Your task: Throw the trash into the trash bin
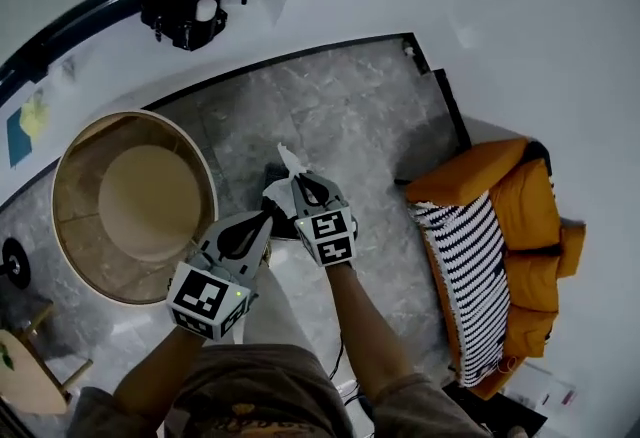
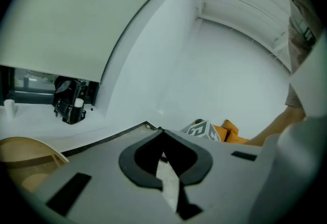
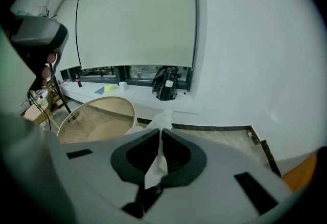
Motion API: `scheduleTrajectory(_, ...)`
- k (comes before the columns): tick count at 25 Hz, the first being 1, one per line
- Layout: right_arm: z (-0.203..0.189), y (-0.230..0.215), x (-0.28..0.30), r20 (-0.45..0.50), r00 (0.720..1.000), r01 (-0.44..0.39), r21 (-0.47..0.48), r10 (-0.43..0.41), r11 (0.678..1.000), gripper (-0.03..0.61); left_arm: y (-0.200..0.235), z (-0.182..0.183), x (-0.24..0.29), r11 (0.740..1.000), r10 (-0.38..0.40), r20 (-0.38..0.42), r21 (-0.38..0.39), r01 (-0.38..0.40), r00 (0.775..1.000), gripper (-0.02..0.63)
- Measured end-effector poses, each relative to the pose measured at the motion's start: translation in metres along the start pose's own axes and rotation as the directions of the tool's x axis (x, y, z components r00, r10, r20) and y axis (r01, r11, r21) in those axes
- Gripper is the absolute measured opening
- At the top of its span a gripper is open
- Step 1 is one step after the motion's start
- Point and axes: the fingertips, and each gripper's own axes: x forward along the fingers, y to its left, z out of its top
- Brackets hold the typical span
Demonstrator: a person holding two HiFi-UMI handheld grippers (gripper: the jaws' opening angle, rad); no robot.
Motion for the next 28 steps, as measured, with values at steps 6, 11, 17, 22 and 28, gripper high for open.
scheduleTrajectory(6,-0.049,-0.053,-0.042,-0.017,0.998,0.061,0.096,-0.059,0.994,0.028,-0.052,-0.011,0.051,0.996,-0.087,-0.045,0.033,0.089,0.995,0.018)
scheduleTrajectory(11,-0.082,-0.058,-0.030,-0.046,0.998,0.036,0.130,-0.030,0.991,0.028,-0.053,-0.039,0.074,0.993,-0.100,-0.100,0.051,0.106,0.990,0.019)
scheduleTrajectory(17,-0.139,-0.048,0.008,-0.096,0.995,-0.016,0.149,0.031,0.989,0.029,-0.040,-0.095,0.097,0.995,-0.088,-0.148,0.028,0.093,0.985,0.019)
scheduleTrajectory(22,-0.193,-0.034,0.051,-0.138,0.988,-0.050,0.151,0.071,0.987,0.028,-0.019,-0.142,0.107,0.996,-0.078,-0.171,0.040,0.086,0.982,0.018)
scheduleTrajectory(28,-0.254,-0.015,0.093,-0.214,0.970,-0.091,0.118,0.114,0.989,0.029,0.016,-0.186,0.111,1.000,-0.027,-0.192,0.007,0.029,0.981,0.018)
